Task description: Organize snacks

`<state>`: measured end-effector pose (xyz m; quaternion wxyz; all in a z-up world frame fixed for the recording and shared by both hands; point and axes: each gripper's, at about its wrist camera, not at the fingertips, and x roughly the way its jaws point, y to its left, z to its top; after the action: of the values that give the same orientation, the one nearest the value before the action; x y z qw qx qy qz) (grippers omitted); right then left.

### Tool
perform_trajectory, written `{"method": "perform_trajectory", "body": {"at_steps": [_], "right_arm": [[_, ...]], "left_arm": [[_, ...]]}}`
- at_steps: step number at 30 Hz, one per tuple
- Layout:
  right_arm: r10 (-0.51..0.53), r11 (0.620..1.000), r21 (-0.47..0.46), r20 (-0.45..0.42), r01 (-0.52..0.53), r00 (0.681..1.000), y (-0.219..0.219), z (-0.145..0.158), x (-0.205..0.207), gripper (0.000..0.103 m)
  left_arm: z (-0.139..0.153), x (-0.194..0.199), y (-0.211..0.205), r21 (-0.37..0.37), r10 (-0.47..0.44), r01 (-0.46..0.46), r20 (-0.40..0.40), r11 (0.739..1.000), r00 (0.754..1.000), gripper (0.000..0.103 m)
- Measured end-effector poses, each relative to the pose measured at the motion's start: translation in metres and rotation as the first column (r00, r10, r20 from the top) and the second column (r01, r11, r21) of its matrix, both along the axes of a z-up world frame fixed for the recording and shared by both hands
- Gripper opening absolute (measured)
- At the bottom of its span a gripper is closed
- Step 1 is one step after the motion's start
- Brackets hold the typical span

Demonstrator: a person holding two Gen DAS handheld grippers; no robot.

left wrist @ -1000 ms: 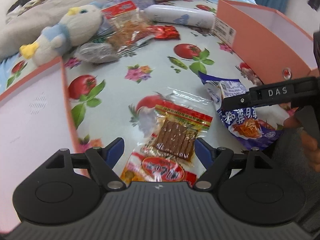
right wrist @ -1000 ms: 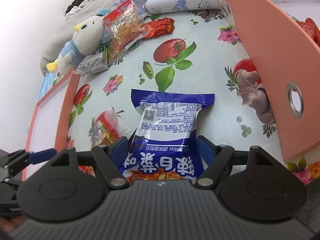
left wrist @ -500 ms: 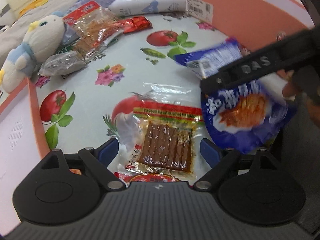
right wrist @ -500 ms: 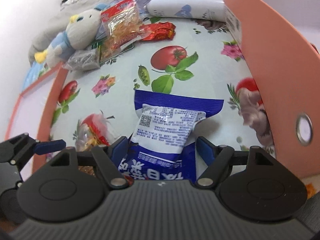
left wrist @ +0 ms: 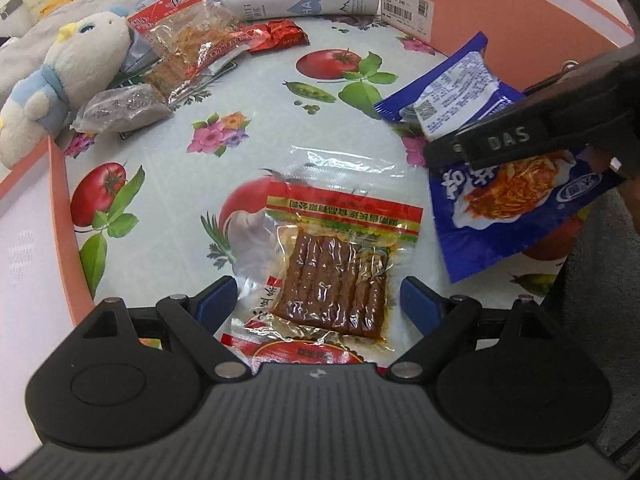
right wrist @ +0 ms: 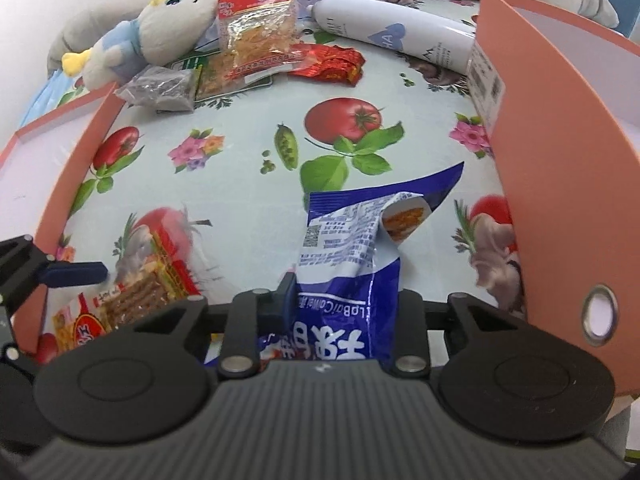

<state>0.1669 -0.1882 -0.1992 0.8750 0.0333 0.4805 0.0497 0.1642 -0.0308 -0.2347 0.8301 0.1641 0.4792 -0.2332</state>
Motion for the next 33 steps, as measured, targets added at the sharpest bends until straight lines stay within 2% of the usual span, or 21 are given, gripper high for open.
{"method": "perform_trajectory", "body": {"at_steps": [6, 9, 10, 11, 15, 23, 28, 33], "right_arm": [[0.008, 1.000, -0.005, -0.006, -0.008, 1.000, -0.008, -0.002, -0.009, 0.034], [0.012, 1.000, 0.003, -0.006, -0.012, 1.000, -0.011, -0.003, -0.013, 0.034], [0.012, 1.000, 0.007, -0.007, -0.012, 1.000, -0.011, -0.003, -0.013, 0.034], [0.012, 1.000, 0.011, -0.007, -0.012, 1.000, -0.012, -0.003, -0.014, 0.034], [0.015, 1.000, 0.019, -0.004, -0.015, 1.000, -0.013, -0.002, -0.016, 0.034], [0.009, 0.999, 0.043, -0.001, -0.009, 1.000, -0.017, 0.003, -0.022, 0.034], [0.004, 0.999, 0.053, 0.011, -0.005, 1.000, -0.019, 0.012, -0.024, 0.033], [0.006, 0.998, 0.069, 0.031, -0.008, 1.000, -0.019, 0.025, -0.026, 0.033]], "left_arm": [[-0.003, -0.001, -0.011, 0.039, -0.009, 0.010, -0.012, 0.999, 1.000, 0.088], [-0.002, -0.004, -0.013, 0.037, -0.012, 0.012, -0.011, 0.999, 1.000, 0.080], [-0.001, -0.005, -0.013, 0.031, -0.009, 0.010, -0.011, 0.999, 1.000, 0.072], [0.001, -0.005, -0.013, 0.026, -0.004, 0.004, -0.007, 1.000, 1.000, 0.068], [0.005, -0.006, -0.011, 0.001, 0.038, -0.038, -0.013, 0.999, 0.999, 0.061], [0.012, -0.006, -0.001, -0.075, 0.163, -0.166, -0.041, 0.983, 0.986, 0.060], [0.024, -0.002, 0.009, -0.155, 0.248, -0.256, -0.069, 0.954, 0.966, 0.060], [0.048, 0.003, 0.014, -0.199, 0.308, -0.311, -0.046, 0.929, 0.950, 0.060]]}}
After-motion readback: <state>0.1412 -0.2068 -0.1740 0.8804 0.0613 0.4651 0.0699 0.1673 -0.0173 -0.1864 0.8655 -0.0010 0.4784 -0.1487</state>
